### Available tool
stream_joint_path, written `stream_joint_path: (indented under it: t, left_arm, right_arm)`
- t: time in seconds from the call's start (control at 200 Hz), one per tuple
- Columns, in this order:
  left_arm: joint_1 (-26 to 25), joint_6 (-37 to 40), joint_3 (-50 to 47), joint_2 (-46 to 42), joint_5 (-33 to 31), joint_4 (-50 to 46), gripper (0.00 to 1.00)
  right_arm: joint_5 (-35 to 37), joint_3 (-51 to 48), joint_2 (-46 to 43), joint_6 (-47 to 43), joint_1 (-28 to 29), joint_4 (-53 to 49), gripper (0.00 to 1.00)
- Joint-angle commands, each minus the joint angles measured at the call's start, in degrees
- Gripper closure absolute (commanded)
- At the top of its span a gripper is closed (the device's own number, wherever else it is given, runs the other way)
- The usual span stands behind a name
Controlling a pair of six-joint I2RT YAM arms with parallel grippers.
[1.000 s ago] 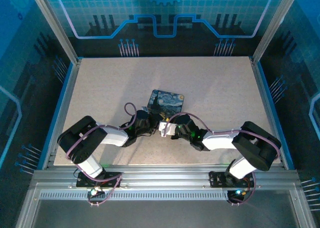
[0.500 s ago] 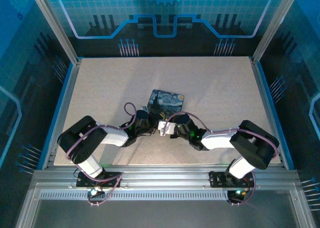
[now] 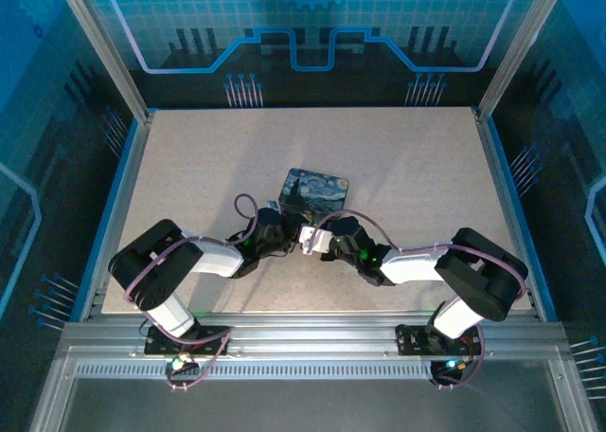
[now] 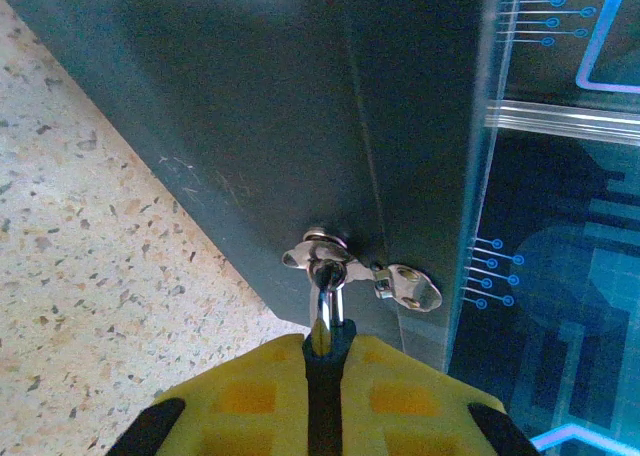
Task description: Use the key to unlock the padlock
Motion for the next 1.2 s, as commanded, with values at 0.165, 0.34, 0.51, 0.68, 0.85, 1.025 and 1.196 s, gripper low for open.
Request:
stream_joint_path:
  t: [0.165,0.34,0.51,0.68,0.85,1.025,1.196]
  left_arm:
    - [-1.03,-0.02,1.33,0.00,0.92,2.80,1.00]
    - [-1.02,-0.06,1.28,0.18,0.92,2.95,1.00]
    - [-1.14,-0.11,1.00,0.36,0.76,2.81,1.00]
    - [-1.18,-0.01,1.00,0.62,0.64,2.70,1.00]
    - [-1.18,-0.03,1.52,1.11,0.73,2.57,1.00]
    - [-1.18,0.35,1.61,1.06,0.47,1.75,0.89]
    - [-1.20,0.52,1.57,0.71,0.16,0.83,0.74]
  right_arm:
    - [-0.68,1.47,0.46,14.99,0.74,4.32,1.00]
    - [-2.35,1.43,2.23,23.90,0.66,6.47,1.00]
    - [-4.75,1.55,2.86,34.63,-0.10,6.54,1.00]
    - [-6.64,1.17,1.14,38.67,-0.80,5.46,1.00]
    - [-7.72,0.50,0.96,38.42,-2.20,3.94,1.00]
    - [-10.86,-0.56,1.58,38.25,-4.60,2.97,1.00]
    - [-12.81,-1.69,2.16,38.47,-6.07,2.94,1.00]
